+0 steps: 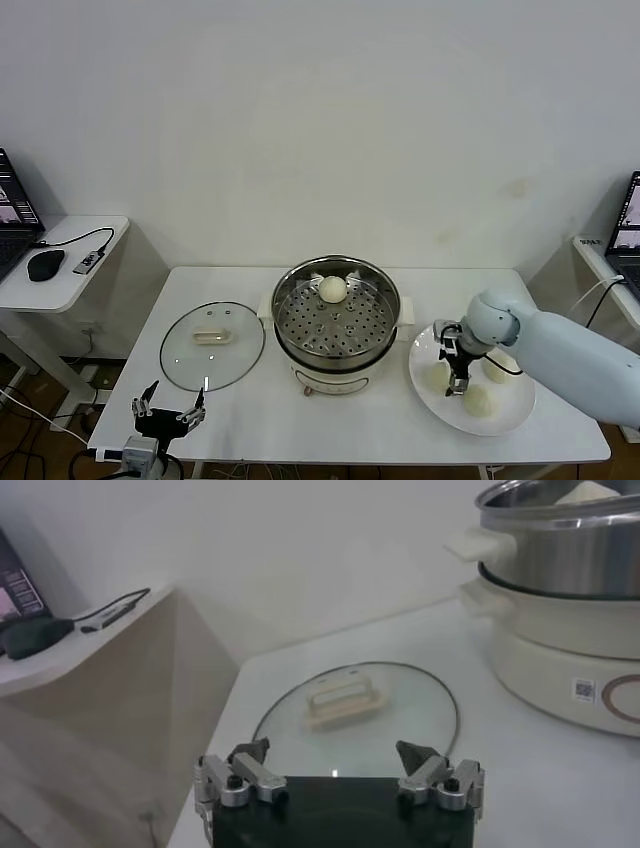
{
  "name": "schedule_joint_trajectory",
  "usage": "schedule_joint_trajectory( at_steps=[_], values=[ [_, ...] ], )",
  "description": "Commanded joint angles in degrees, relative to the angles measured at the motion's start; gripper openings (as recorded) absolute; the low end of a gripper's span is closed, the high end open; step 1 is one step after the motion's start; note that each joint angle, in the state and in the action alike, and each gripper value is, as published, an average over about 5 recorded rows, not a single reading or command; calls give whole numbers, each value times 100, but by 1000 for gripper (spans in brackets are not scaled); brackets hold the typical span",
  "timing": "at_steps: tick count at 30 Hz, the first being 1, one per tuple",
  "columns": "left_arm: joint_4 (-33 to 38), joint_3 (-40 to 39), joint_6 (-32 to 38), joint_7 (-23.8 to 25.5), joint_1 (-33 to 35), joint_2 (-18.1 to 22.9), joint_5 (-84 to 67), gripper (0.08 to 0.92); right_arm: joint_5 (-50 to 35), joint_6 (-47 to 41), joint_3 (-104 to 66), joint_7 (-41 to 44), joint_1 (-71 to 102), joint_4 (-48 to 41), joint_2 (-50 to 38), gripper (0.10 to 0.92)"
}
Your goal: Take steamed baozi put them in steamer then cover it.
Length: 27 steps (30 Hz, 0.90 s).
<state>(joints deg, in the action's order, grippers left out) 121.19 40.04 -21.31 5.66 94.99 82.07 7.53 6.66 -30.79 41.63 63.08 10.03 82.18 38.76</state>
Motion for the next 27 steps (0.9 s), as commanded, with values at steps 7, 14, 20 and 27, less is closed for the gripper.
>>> schedule_joint_trajectory(
  at_steps=[7,14,20,27],
  values=[
    [-12,-15,2,-3,-9,-1,7,823,-7,-1,-63,14,21,5,-33,600],
    [-16,-28,2,-3,-45,4,4,823,-183,-67,-52,145,-258,210,-335,588],
    [-20,-56,6,-4,-126,0,51,823,-872,-202,716,360,-1770,492,-676,585],
    [26,-38,10,-14,-193,-24,26,823,-1938,-342,2525,720,-4316,542,-420,585]
  ],
)
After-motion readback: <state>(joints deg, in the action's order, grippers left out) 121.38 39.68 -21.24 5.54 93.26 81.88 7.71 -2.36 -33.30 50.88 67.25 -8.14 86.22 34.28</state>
